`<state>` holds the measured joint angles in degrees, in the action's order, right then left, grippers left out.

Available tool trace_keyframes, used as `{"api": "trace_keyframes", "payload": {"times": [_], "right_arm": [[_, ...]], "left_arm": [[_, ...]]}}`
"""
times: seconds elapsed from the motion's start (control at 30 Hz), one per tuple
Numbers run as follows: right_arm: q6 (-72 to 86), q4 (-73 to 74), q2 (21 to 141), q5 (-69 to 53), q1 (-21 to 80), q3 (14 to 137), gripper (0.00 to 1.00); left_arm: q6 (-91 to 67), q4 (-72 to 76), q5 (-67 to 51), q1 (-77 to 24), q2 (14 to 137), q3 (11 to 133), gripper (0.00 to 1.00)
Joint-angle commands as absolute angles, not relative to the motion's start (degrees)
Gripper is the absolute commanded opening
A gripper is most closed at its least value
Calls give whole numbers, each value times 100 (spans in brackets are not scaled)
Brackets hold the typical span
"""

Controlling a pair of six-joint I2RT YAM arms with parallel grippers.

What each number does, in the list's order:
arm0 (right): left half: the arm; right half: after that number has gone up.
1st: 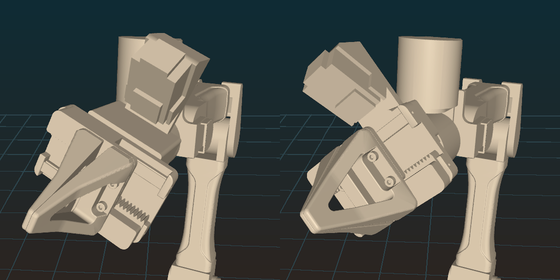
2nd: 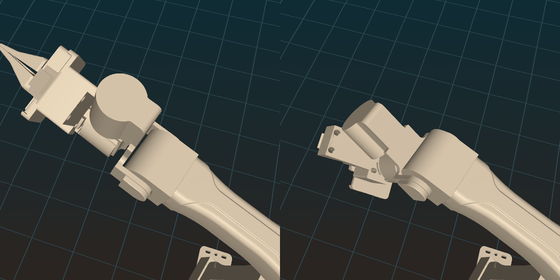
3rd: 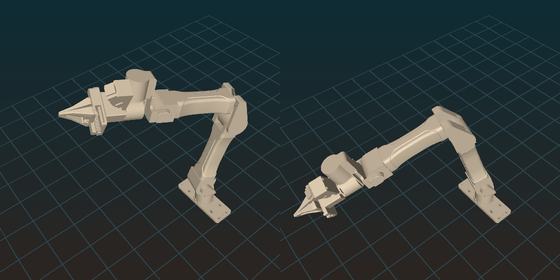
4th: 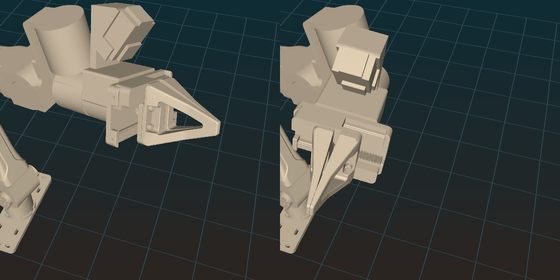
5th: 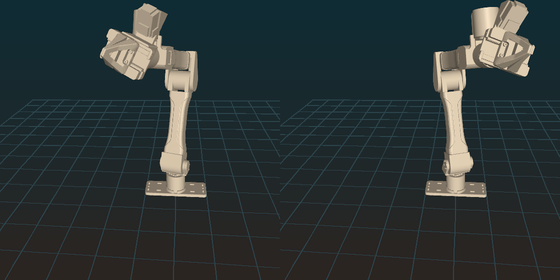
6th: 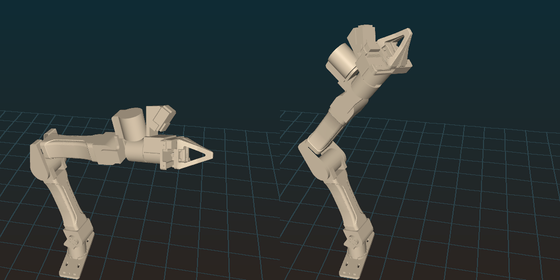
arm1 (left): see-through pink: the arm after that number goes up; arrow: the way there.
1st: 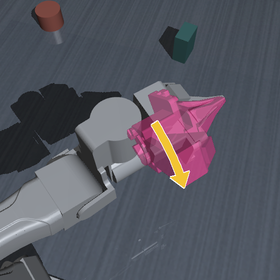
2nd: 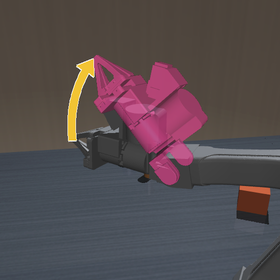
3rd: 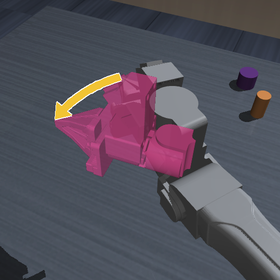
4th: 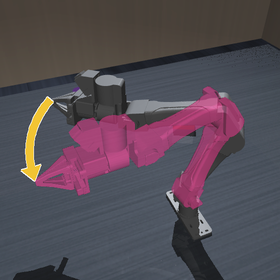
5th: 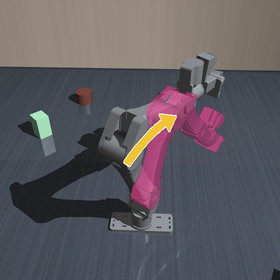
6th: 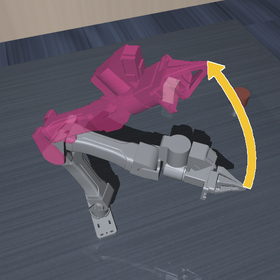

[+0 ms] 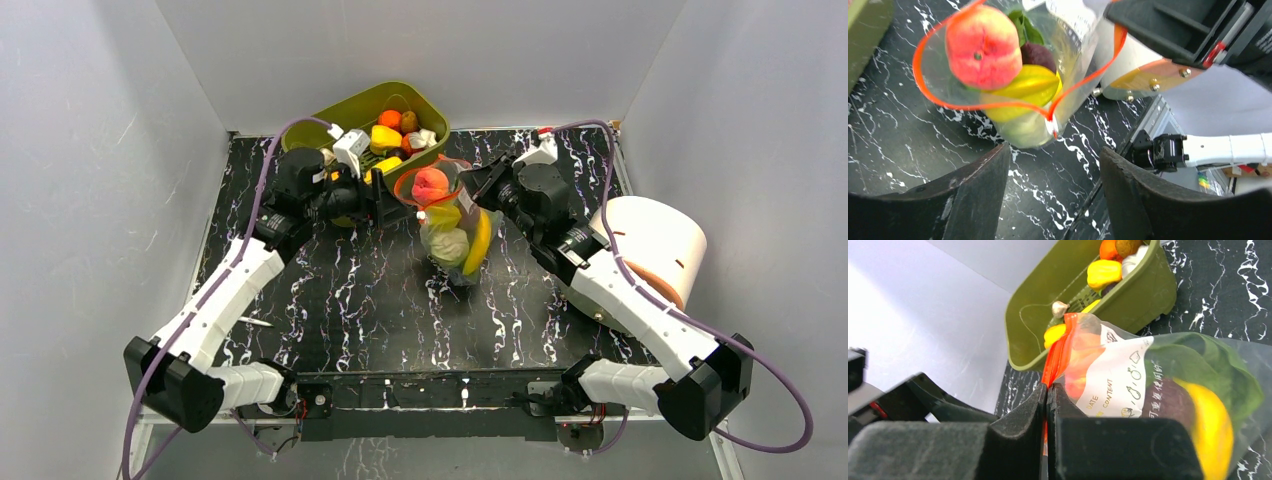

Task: Place the food in the zip-top bag and seal the zipper
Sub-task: Zip the zipper food storage bag.

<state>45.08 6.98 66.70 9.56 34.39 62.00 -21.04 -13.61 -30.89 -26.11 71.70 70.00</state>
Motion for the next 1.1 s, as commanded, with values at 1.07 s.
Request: {"api": "trace_keyframes", "payload": {"times": [1.07], "right_arm": [[5365, -385, 6396, 1200, 3432, 6052, 0]], "left_arm": [[-3543, 1812, -3629, -2785, 7945, 5702, 42]]}}
